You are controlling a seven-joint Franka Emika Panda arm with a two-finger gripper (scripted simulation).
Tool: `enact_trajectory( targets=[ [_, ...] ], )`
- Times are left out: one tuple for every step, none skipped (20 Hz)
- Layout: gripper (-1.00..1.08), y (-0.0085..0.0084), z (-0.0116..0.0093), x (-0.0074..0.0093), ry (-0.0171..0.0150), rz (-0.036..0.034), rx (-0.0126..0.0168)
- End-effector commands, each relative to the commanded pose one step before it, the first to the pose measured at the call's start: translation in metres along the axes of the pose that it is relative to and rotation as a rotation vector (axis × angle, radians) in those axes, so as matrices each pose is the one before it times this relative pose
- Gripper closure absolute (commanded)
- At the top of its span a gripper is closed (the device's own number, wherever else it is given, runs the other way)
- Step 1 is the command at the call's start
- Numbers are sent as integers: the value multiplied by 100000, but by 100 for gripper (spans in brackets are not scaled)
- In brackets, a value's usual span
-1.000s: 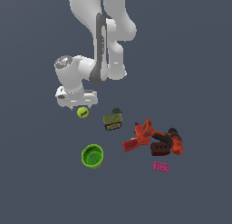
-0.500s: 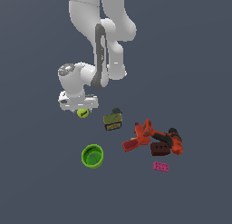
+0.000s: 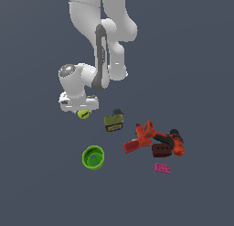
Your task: Pick up a designated object from a clutter of objects.
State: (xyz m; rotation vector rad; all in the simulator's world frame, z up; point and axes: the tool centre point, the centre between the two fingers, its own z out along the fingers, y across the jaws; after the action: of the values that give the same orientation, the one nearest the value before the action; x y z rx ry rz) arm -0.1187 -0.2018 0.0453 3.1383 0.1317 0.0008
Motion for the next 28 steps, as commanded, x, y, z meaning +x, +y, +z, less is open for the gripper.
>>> enact_trajectory(
  targets=[
    [108, -82, 102, 15, -127, -168, 67],
    [108, 65, -118, -5, 177, 123, -79],
    [108, -17, -22, 8, 0, 0, 0],
    [108, -52, -65, 25, 0, 0, 0],
    [108, -86, -108, 41, 0, 0, 0],
    [108, -120, -151, 57, 0, 0, 0],
    [108, -154, -194, 73, 0, 0, 0],
    [108, -188, -237, 89, 0, 0, 0],
    [108, -222, -281, 106, 0, 0, 0],
    [108, -255, -323, 121, 0, 0, 0],
    [108, -287, -364, 137, 0, 0, 0],
    [108, -318, -405, 152, 0, 0, 0],
    [108, -348, -445, 167, 0, 0, 0],
    [108, -378, -485, 181, 0, 0, 0],
    [108, -408, -525, 196, 0, 0, 0],
    [108, -425, -549, 208, -53, 36, -25],
    [108, -468, -608, 226, 0, 0, 0],
    [108, -497, -647, 241, -31, 13, -60],
    [108, -525, -688, 255, 0, 0, 0],
    [108, -555, -729, 270, -25, 10, -64],
    [108, -578, -765, 283, 0, 0, 0],
    [108, -610, -806, 298, -30, 13, -92],
    [108, -635, -843, 312, -18, 8, -66],
    [108, -657, -878, 325, 0, 0, 0],
    [108, -688, -914, 338, -22, 10, -95],
    [108, -694, -923, 342, -14, 6, -67],
    [108, -684, -916, 340, 0, 0, 0],
    [108, -693, -917, 341, -11, 2, -68]
  ],
)
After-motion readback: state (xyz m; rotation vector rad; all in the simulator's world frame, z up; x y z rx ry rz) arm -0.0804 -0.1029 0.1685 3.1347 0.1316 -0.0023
